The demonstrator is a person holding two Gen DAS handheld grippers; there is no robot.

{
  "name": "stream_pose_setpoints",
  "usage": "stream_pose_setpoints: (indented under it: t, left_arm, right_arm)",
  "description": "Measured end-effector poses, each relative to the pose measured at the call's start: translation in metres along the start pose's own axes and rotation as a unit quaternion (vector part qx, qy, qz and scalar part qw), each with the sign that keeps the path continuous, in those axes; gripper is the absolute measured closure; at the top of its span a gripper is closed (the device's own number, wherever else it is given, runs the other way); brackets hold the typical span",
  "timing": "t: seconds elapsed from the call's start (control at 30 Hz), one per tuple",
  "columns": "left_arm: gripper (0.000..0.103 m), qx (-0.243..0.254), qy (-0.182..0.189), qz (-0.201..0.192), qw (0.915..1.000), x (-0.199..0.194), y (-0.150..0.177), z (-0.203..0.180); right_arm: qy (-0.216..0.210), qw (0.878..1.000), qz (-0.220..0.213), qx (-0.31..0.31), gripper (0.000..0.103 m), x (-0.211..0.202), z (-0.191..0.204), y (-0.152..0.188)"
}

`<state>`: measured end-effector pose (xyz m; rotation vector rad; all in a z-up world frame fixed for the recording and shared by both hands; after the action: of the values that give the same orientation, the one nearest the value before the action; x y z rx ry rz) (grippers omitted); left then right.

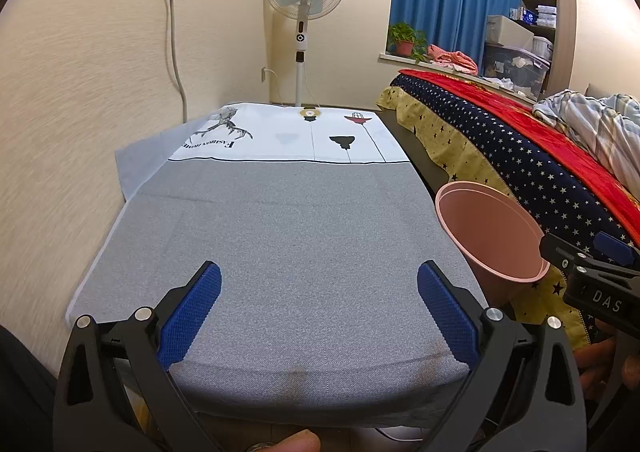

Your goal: Collect trash

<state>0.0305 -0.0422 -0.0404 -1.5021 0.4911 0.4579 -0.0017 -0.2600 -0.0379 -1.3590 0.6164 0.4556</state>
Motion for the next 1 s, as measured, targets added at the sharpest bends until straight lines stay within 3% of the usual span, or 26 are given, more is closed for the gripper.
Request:
stream_pose_setpoints:
  t: [1.0]
  left_arm:
    - [0.008, 0.000, 0.000, 0.000, 1.0000, -0.0001, 0.0001, 0.0000]
  right_arm:
    - [-0.003, 1.000, 0.001, -0.004, 0.005, 0.0025, 0.0057, -0.0025]
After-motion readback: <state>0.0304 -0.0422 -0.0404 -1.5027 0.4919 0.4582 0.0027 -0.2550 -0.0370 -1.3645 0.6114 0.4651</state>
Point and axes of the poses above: each gripper's, at about its wrist camera, not at the fingertips, and x roughly the way its jaws point, z to its left, y to its underside, the point moved 10 cm from there along x, roughly the way its jaws point, and after that the axes turned 8 degrees about -y, right-handed, at the moved point
